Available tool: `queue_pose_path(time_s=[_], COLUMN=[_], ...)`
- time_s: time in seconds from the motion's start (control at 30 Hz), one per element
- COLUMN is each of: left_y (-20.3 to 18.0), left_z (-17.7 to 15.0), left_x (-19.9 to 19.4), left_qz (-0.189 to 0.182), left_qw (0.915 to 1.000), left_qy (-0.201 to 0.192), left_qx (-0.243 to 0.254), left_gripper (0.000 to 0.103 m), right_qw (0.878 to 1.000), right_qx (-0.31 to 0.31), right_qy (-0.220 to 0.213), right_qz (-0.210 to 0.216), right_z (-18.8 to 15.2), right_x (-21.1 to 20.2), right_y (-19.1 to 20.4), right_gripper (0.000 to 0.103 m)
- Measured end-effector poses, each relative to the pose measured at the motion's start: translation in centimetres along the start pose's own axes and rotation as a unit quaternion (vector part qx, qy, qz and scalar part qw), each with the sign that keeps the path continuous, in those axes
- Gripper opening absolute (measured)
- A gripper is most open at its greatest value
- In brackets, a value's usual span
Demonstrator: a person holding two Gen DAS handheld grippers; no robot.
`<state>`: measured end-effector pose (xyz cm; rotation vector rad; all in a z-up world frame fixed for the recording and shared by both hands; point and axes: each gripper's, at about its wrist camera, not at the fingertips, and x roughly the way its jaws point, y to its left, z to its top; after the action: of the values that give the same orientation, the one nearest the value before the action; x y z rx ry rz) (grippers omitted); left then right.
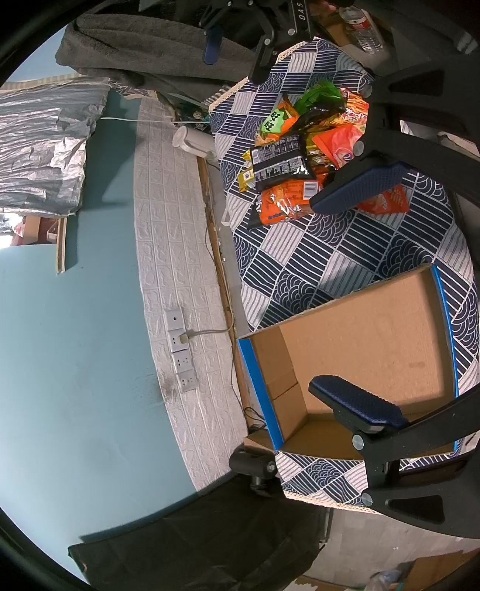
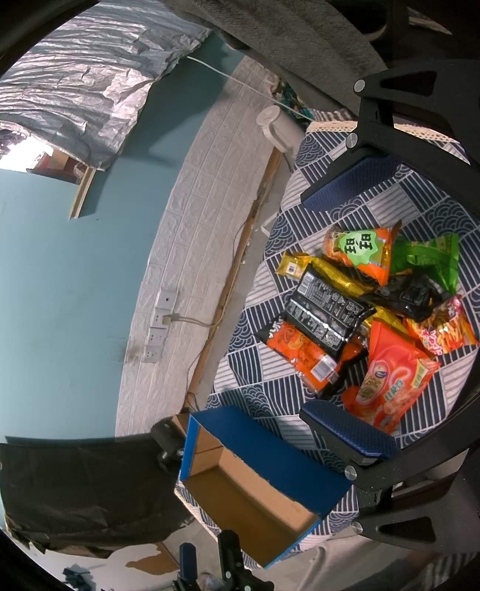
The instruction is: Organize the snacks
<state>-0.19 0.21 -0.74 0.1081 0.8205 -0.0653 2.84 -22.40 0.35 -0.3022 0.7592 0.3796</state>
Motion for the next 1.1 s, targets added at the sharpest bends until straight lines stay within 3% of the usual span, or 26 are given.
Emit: queue_pose_path(time_s=[0.33,0.57,1.1], left_y=[-0.2,-0.9,-5.8], left_z=[-0.2,0.2,2.3], left_x=[0.2,1.8,5.3], left_qz=[-0.002,-0.016,-0.047], left_qw=[1.0,0.9995,0.9956], left_qy=[0.001,0.026,0.074], left_qx=[0.003,-0.003,0.031], left_gripper=[0.09,0.09,0.09], right_qw=[1.0,1.0,0.993], right_qx=[0.003,0.016,0.088], right_qy=[0.003,0.02,0.076], right_qz=[0.001,0.001,-0.002], right_z=[-0.4,-0.7,-1.6], right_x=[0.0,0.6,3.4], right_y=[-0.4,-1.3,-7.3], right_gripper=[0.1,0.1,0.1])
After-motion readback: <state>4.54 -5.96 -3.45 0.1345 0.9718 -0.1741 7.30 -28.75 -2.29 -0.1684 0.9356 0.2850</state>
